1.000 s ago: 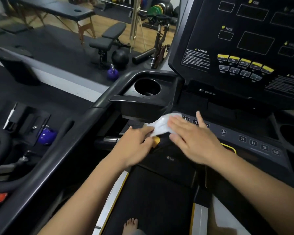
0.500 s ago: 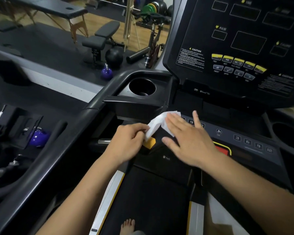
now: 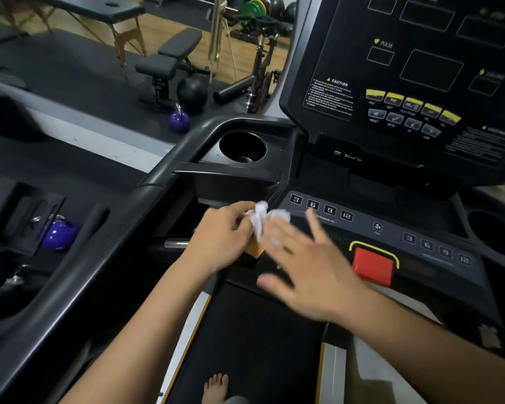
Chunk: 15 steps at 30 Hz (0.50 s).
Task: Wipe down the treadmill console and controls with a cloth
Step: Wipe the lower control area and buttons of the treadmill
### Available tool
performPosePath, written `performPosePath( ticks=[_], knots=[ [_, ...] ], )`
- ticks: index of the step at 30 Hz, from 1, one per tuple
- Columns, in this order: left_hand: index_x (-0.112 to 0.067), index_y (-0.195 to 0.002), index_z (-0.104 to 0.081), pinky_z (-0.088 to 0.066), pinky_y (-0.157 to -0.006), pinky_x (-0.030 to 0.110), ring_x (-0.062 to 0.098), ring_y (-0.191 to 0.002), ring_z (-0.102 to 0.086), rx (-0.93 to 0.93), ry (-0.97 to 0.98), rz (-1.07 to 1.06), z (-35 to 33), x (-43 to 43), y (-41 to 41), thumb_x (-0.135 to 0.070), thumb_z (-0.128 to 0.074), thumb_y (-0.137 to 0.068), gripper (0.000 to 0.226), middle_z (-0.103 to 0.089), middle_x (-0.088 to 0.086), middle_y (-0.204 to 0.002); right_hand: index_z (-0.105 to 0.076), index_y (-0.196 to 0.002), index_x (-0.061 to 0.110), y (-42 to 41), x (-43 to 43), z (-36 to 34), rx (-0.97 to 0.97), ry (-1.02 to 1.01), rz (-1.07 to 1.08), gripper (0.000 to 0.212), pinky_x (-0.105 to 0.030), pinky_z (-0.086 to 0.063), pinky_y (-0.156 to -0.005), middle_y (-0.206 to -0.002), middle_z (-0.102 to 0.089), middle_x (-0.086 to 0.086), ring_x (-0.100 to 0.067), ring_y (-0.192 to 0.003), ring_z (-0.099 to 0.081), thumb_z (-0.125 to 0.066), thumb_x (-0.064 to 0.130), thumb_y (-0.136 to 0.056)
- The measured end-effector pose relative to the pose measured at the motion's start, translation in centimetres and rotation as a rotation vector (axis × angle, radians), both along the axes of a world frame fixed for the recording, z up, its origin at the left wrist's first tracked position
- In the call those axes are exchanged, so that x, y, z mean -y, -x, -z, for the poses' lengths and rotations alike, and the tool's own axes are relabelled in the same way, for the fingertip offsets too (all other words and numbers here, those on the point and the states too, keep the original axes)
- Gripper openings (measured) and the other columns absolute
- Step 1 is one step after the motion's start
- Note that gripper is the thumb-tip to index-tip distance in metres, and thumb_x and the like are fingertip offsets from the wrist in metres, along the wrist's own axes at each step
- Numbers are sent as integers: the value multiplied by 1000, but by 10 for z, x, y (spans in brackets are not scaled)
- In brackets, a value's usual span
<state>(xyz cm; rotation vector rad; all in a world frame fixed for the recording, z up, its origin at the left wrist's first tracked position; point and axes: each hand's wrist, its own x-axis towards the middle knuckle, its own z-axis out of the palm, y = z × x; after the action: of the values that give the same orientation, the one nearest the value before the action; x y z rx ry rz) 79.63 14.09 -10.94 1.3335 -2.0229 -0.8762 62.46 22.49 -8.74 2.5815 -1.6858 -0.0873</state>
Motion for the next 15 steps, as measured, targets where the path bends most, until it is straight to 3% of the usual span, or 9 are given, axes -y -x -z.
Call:
performPosePath(
  ticks=[2,5,9,12,15],
  knots=[
    [-29,-121,-70,-47,-88,22,11,-99,-67,3,3,-38,0,5,-3,-21,-51,-95,33,-76,-5,-106,-41,-147,19,-2,-7,6,-23,-26,-100,70,-63,-12,-115,-156,-33,0,-15,-147,-23,-27,64,-95],
    [-30,-100,-76,-45,-72,26,9,-77,-61,64,33,23,4,10,-3,-19,-54,-93,25,-70,-4,-82,-34,-150,24,20,23,-8,-51,-25,3,72,-63,-3,-117,-159,-25,5,-8,-147,-18,-17,64,-93],
    [-7,-84,-76,-50,-77,33,18,-86,-64,121,219,129,1,17,15,-11,-59,-90,18,-67,4,-103,-22,-153,27,30,57,-22,-57,-30,178,76,-58,8,-118,-163,-12,8,-7,-149,-8,-8,68,-91],
    [-7,-76,-69,-47,-67,32,23,-72,-61,144,136,105,-11,22,13,-9,-56,-83,15,-68,6,-77,-31,-150,23,4,40,-22,-21,-58,62,72,-56,7,-119,-162,-20,5,-11,-150,-11,-19,65,-93],
    [-9,-82,-60,-48,-66,36,32,-74,-62,194,56,76,-9,5,2,-17,-51,-89,14,-68,11,-77,-32,-151,24,6,22,-16,6,-92,-46,71,-56,5,-119,-160,-18,10,-7,-148,-10,-19,65,-93]
  ],
)
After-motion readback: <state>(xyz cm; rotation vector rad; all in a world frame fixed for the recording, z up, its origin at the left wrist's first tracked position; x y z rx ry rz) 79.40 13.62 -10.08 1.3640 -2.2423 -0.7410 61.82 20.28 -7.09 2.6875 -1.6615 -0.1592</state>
